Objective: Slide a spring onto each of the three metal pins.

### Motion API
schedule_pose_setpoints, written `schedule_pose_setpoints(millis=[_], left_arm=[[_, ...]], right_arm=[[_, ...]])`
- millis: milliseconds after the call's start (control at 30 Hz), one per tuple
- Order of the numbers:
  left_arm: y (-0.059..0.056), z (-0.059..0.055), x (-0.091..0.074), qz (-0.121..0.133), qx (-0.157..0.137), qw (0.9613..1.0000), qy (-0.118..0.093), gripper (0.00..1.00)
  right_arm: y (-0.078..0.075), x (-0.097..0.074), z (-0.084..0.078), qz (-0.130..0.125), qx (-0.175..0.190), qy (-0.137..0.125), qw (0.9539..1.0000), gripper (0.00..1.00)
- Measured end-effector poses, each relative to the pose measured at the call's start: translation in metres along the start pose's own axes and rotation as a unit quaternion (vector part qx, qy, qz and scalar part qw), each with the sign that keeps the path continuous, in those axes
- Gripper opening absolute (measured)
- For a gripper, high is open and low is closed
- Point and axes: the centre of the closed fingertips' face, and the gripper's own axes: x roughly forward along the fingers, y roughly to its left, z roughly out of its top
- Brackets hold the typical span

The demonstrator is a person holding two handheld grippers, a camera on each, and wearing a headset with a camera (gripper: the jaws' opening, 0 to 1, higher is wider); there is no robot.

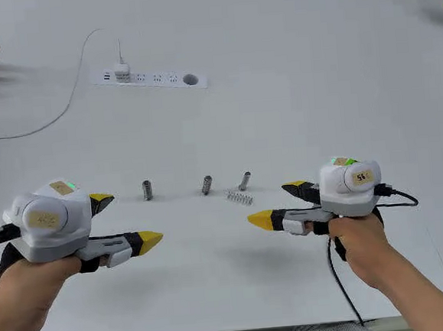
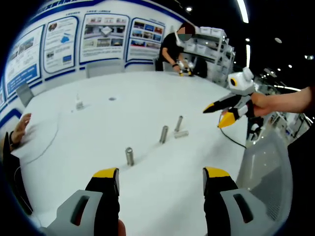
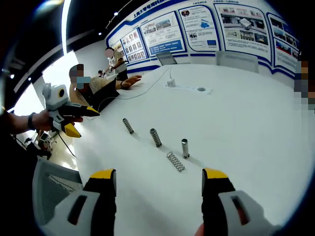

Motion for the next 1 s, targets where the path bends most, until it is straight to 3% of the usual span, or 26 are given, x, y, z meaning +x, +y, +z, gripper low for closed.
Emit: schedule_pose_setpoints(millis=[333,1000], left_arm=[[-0.010,0.006,0.011,-0.012,0.009,0.9999,0.001,0.72],[-0.046,0.017,0.039,-0.051,0.038,0.9979,0.010,0.72]], right_arm=[[0.002,-0.015,-0.017,-0.003,0.007,0.009,0.9999,0.75],[0.002,-0.044,-0.037,-0.014,0.028,-0.008,0.9995,0.78]])
